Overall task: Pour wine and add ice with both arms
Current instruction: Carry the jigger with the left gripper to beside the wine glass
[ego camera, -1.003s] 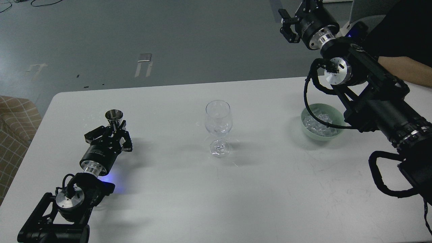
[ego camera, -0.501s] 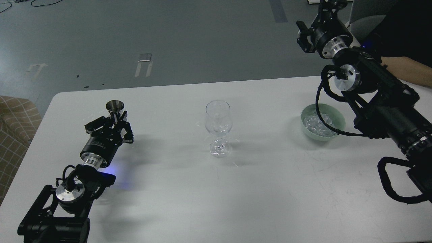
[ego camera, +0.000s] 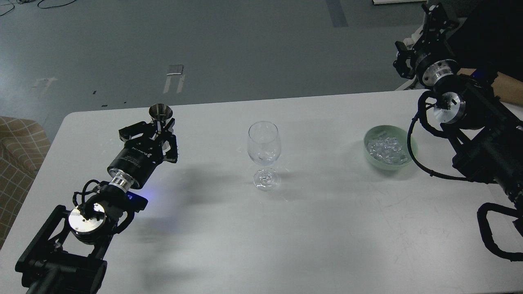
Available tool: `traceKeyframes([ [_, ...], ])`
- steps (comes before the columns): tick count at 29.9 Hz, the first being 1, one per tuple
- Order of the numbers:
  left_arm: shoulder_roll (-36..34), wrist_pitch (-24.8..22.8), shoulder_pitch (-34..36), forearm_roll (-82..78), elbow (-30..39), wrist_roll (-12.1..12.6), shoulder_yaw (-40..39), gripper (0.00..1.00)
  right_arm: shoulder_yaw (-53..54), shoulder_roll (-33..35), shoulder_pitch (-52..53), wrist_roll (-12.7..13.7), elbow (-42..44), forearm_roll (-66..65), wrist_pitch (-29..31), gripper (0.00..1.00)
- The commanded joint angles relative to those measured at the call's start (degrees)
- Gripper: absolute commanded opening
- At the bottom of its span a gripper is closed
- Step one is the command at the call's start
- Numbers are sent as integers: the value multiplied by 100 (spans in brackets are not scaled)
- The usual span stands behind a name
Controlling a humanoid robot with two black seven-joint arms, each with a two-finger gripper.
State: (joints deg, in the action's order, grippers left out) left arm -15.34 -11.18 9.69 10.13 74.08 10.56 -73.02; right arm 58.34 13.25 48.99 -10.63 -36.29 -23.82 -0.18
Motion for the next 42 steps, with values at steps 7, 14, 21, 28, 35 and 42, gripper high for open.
traceKeyframes([
  [7, -302, 362, -2, 15, 756, 52, 481, 9, 2, 2, -48, 0, -9, 0, 1, 100],
  [14, -566, 389, -2, 15, 985, 139, 876, 9, -7, 2, -65, 0, -36, 0, 10, 100],
  [21, -557, 687, 147, 7, 1029, 148, 1009, 9, -7, 2, -118, 0, -88, 0, 10, 100],
  [28, -549, 942, 578, -2, 968, 192, 1246, 9, -7, -6, -144, 0, -167, -8, 1, 100],
  [35, -566, 1109, 850, -54, 941, 192, 1421, 9, -7, 2, -144, 0, -203, 0, 1, 100],
  [42, -531, 1109, 1017, -292, 941, 192, 1712, 9, -7, 2, -144, 0, -203, 0, 1, 100],
])
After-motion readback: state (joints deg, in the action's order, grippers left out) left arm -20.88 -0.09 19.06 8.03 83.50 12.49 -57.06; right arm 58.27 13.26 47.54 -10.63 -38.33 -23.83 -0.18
